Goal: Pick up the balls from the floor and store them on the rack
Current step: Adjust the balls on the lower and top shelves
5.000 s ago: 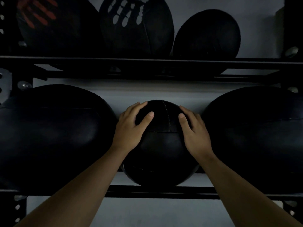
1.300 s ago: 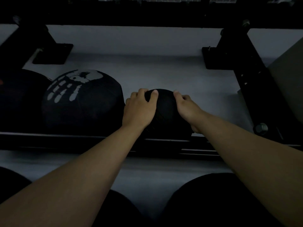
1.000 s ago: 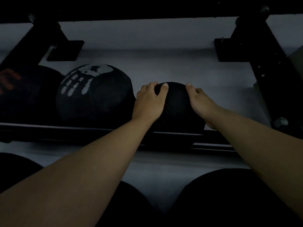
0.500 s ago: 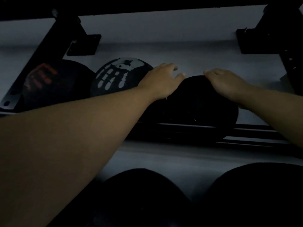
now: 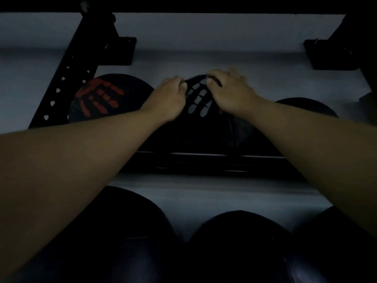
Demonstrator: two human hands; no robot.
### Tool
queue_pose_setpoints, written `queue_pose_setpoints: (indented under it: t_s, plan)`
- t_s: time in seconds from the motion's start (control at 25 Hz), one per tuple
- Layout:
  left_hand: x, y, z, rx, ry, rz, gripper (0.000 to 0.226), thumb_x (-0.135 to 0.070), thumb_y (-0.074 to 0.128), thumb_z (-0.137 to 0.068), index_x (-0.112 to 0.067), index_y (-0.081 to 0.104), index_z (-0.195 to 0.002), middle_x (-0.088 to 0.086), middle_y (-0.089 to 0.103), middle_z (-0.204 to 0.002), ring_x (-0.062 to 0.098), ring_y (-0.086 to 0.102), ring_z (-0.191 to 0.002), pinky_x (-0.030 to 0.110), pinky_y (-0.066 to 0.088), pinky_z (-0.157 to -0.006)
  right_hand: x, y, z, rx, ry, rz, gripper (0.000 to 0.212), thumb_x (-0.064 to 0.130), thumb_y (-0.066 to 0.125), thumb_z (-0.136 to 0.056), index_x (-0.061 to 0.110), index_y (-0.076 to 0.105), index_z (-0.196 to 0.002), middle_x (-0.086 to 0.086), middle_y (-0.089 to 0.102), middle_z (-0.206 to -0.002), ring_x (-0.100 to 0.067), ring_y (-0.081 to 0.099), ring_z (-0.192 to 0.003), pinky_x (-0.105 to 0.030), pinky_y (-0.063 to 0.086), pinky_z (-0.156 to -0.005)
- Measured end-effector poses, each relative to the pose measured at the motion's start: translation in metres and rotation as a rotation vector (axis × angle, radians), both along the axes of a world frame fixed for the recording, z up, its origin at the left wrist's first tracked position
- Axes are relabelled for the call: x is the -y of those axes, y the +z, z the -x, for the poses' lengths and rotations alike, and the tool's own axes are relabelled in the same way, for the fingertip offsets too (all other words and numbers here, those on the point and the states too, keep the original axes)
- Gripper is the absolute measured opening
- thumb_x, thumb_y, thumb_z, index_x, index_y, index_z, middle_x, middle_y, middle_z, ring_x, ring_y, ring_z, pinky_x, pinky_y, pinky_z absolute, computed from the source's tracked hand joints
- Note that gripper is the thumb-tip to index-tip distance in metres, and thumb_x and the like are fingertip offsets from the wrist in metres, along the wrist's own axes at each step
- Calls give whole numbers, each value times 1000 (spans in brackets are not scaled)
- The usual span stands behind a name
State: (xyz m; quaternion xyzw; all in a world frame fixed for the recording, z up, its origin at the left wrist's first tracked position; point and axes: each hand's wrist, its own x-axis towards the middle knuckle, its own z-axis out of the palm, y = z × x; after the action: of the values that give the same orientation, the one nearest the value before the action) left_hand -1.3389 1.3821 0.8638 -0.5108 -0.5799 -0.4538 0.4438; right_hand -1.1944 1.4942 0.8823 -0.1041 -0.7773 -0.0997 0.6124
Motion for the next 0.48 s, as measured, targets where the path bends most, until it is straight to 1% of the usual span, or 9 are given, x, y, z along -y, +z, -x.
queue_pose_setpoints:
  t_s: [0.04,0.08,0.12,0.16,0.2,0.24,0.28,0.4,0.48]
  plan:
    - [-5,-2,1,23,-48,11,49,-36,29,-115,-12,50,-152,15,52,-154,29,50,-141,25,34,-100,-1,-4,3,2,-33,3,49,51,31,-107,35,42,-152,-12,35,-161,-36,31,-148,-52,24,-121]
    - [-11,-6,-1,40,-89,13,52,-41,27,-115,-14,45,-156,14,48,-158,29,47,-144,27,34,-105,-4,-6,3,3,-42,3,50,53,29,-107,38,39,-154,-11,32,-163,-36,27,-149,-54,21,-122]
    - [-18,-10,-5,51,-119,10,57,-46,24,-114,-16,37,-161,14,40,-164,31,39,-151,32,32,-115,-7,-8,3,4,-37,1,51,53,26,-107,40,36,-155,-10,29,-165,-36,24,-152,-55,18,-124]
    - [-23,-13,-8,63,-134,4,63,-50,21,-113,-17,28,-166,15,29,-171,33,29,-157,39,25,-125,-10,-9,2,11,-32,-4,52,53,23,-108,41,33,-157,-10,26,-168,-36,20,-154,-54,14,-125]
    - [-27,-16,-10,79,-133,-7,67,-52,19,-112,-17,20,-169,15,19,-176,34,19,-162,45,17,-131,-13,-9,2,23,-28,-7,52,53,20,-108,42,30,-158,-10,22,-170,-35,16,-157,-54,10,-127]
    - [-30,-17,-10,87,-125,-17,69,-53,17,-112,-17,15,-170,14,13,-178,34,12,-164,49,12,-133,-15,-10,2,30,-24,-10,53,53,19,-109,42,28,-159,-10,19,-172,-34,12,-158,-53,7,-128]
    - [-31,-17,-10,88,-120,-26,69,-54,17,-112,-17,13,-170,14,12,-178,34,10,-164,50,10,-134,-16,-9,2,30,-20,-11,53,53,18,-109,43,26,-160,-10,17,-172,-33,10,-159,-52,5,-128]
    - [-29,-16,-7,85,-105,-17,69,-54,18,-111,-18,16,-170,15,15,-177,35,14,-163,48,12,-133,-15,-11,2,21,-10,-3,53,53,19,-109,44,26,-160,-9,15,-173,-34,8,-159,-52,5,-128]
    - [-23,-14,-7,69,-86,42,70,-56,18,-111,-19,16,-170,14,18,-176,35,17,-162,47,15,-132,-15,-10,2,14,-19,-3,52,53,19,-108,44,28,-159,-9,17,-173,-34,10,-158,-52,7,-128]
